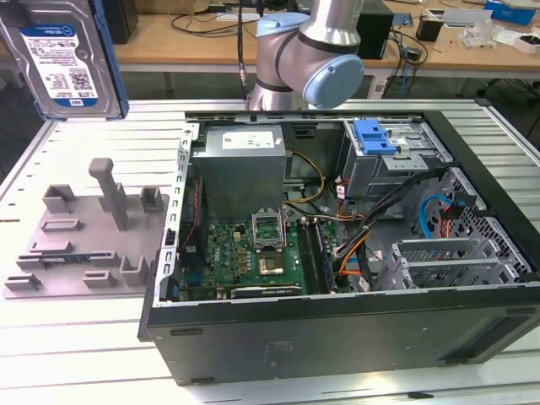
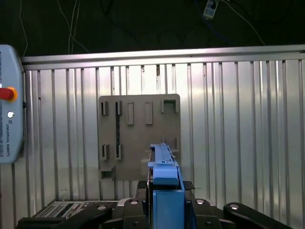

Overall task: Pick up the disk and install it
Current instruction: 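Pick up the disk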

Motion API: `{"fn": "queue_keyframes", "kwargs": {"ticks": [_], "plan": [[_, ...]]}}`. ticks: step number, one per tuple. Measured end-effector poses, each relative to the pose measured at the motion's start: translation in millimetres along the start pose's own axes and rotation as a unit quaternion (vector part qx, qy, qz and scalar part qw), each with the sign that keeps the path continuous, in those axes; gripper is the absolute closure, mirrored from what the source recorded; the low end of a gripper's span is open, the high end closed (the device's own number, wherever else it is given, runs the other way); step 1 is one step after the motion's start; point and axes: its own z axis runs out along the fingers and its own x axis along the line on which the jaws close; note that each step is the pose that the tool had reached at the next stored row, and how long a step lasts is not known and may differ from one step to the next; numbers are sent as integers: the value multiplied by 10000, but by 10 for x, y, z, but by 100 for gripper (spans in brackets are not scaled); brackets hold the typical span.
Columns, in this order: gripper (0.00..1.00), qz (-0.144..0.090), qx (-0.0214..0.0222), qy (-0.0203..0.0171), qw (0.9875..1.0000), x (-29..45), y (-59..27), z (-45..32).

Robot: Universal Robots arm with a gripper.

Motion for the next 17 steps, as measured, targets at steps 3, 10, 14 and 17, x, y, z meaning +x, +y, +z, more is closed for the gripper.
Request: {"fn": "queue_keyframes", "kwargs": {"ticks": [3,10,14,17], "plan": [[64,0,-1,-4,10000,48,-114,0],[64,1,0,-6,10000,190,-401,4],[64,0,0,-6,10000,296,-621,7],[64,0,-1,-6,10000,394,-810,9]]}}
